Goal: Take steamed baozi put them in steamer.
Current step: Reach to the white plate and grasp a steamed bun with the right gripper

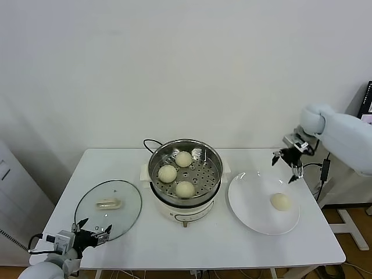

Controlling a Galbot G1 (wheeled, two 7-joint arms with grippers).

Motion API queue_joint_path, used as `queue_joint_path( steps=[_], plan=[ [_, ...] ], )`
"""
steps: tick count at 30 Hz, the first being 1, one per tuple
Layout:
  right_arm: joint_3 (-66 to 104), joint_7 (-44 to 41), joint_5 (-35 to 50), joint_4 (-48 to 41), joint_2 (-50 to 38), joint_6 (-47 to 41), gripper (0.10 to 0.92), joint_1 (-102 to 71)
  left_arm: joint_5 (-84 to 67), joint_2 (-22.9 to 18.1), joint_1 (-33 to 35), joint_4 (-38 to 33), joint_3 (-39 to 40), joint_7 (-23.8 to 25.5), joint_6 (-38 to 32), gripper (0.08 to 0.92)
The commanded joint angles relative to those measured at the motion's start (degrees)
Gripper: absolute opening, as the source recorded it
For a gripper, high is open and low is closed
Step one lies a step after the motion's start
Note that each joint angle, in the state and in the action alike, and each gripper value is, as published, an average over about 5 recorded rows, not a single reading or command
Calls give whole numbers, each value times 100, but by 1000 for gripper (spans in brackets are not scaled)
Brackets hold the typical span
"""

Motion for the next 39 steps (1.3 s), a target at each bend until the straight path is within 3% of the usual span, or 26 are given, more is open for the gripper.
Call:
queue_joint_path(
  steps=[1, 23, 29, 39],
  plan=[
    [578, 212, -153, -262, -141, -304, 823, -1068, 1, -6, 3, -19, 12, 2, 17, 823],
    [1437, 391, -890, -701, 177, -209, 808, -1780, 19, -13, 14, -23, 20, 2, 28, 823],
    [1825, 486, -1143, -736, 197, -167, 725, -2014, 22, -10, 9, -17, 21, -1, 34, 823],
    [2047, 620, -1095, -639, 120, -163, 483, -2028, 25, -23, 11, -53, 29, -16, 65, 823]
  ],
)
